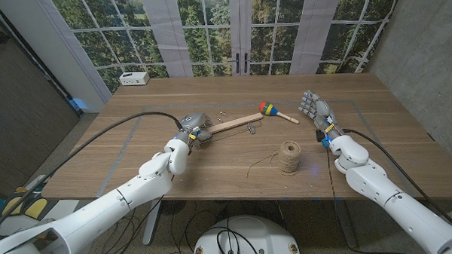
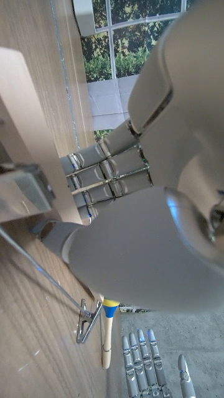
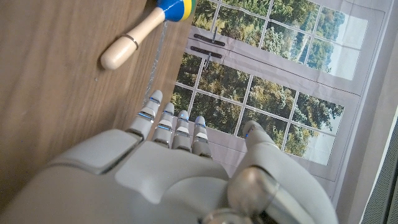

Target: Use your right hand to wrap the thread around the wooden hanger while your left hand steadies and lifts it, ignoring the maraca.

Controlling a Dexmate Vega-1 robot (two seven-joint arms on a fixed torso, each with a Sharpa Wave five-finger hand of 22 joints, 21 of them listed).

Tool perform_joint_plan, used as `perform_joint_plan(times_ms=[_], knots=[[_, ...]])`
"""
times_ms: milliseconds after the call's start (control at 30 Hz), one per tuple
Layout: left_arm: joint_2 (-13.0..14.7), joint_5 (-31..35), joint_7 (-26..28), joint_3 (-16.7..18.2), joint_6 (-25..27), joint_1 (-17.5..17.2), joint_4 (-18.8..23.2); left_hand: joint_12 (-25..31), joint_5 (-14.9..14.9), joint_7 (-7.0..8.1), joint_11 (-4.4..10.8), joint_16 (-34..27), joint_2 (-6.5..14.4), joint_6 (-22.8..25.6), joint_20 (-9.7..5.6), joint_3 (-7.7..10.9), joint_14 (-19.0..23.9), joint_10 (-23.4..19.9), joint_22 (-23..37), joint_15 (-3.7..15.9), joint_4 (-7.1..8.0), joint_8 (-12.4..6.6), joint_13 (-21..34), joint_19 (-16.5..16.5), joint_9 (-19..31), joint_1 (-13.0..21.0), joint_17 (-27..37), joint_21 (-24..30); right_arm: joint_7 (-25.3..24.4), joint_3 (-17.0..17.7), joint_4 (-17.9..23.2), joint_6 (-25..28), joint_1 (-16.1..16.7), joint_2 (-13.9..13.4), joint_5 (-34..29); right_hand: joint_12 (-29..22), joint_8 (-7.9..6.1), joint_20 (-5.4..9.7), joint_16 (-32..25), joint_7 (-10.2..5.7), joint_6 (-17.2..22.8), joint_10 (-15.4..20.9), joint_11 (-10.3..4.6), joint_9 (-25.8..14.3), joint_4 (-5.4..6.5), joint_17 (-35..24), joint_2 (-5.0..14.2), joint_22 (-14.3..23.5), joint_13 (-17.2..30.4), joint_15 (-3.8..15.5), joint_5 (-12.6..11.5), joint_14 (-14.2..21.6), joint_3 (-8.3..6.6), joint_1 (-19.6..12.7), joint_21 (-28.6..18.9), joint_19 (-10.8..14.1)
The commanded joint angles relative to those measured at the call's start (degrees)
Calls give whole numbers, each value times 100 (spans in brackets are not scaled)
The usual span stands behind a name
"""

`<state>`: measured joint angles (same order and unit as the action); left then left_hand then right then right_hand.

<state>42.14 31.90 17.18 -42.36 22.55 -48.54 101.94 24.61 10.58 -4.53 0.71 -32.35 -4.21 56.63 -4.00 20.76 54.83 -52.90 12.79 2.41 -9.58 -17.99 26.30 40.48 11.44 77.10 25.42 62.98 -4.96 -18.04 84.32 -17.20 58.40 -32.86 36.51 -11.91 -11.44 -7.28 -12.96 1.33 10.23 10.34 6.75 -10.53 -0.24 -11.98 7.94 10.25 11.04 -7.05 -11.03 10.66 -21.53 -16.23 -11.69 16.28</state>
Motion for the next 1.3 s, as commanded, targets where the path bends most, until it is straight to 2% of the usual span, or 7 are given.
perform_joint_plan(times_ms=[33,333,533,700,1067,1200,1300], knots=[[182,-86,561,423,-682,-178,176,-4,14,-131,-17,-54,1073,734,-493,4,543,5,-22,663,23,-165,11,44,279,1011,63,39,-354,12,288,-97,200,-56,-305,1,17,-5,-2,9,49,58,-8,-10,-38,-2,-2,28,25,-12,7,37,-49,-42,-50,16],[253,42,781,601,-895,-255,256,5,39,-107,29,-90,1038,751,-479,-18,528,-14,-93,659,46,-183,111,35,322,1015,166,83,-914,44,790,-3,490,-216,-838,-1,18,-11,6,12,59,81,-11,-10,-112,14,-29,27,25,1,5,54,-73,-113,-53,28],[280,-51,741,712,-1059,-273,237,10,54,-117,33,-110,1027,748,-473,-23,533,-22,-128,658,50,-196,178,33,357,1032,221,116,-1269,78,1132,152,680,-311,-1179,-9,11,-19,13,-3,83,125,-27,-8,-215,31,-76,24,23,5,6,78,-101,-210,-54,40],[284,-141,700,778,-1227,-245,163,14,64,-128,35,-128,1020,761,-470,-24,542,-32,-155,661,53,-199,242,32,366,1049,272,149,-1406,117,1305,157,815,-326,-1316,-13,6,-23,12,-3,104,154,-43,-8,-281,40,-108,23,23,16,9,105,-113,-267,-55,48],[230,-18,1240,867,-1859,-197,-134,15,76,-156,14,-194,1007,781,-448,-45,652,-49,-171,676,74,-187,377,107,359,1054,369,285,-1654,220,1520,44,1036,-239,-1545,-20,4,-27,10,-6,129,203,-40,-8,-354,47,-146,23,22,37,18,140,-115,-324,-64,78],[166,11,1450,912,-2004,-197,-228,2,88,-133,35,-284,1006,727,-448,-68,850,-23,-160,719,95,-186,475,241,409,1045,431,433,-1709,234,1568,56,1068,-210,-1614,-17,-1,-33,5,-5,147,204,-40,-8,-363,44,-152,24,23,38,21,151,-108,-325,-66,85],[155,-111,1467,951,-2246,-158,-332,-22,121,-85,-31,-330,1064,531,-437,-62,938,71,-178,712,142,-164,620,341,509,1011,498,547,-1753,244,1613,92,1084,-197,-1669,-17,0,-32,2,-10,151,209,-38,-8,-365,40,-152,24,23,33,24,157,-103,-321,-67,88]])
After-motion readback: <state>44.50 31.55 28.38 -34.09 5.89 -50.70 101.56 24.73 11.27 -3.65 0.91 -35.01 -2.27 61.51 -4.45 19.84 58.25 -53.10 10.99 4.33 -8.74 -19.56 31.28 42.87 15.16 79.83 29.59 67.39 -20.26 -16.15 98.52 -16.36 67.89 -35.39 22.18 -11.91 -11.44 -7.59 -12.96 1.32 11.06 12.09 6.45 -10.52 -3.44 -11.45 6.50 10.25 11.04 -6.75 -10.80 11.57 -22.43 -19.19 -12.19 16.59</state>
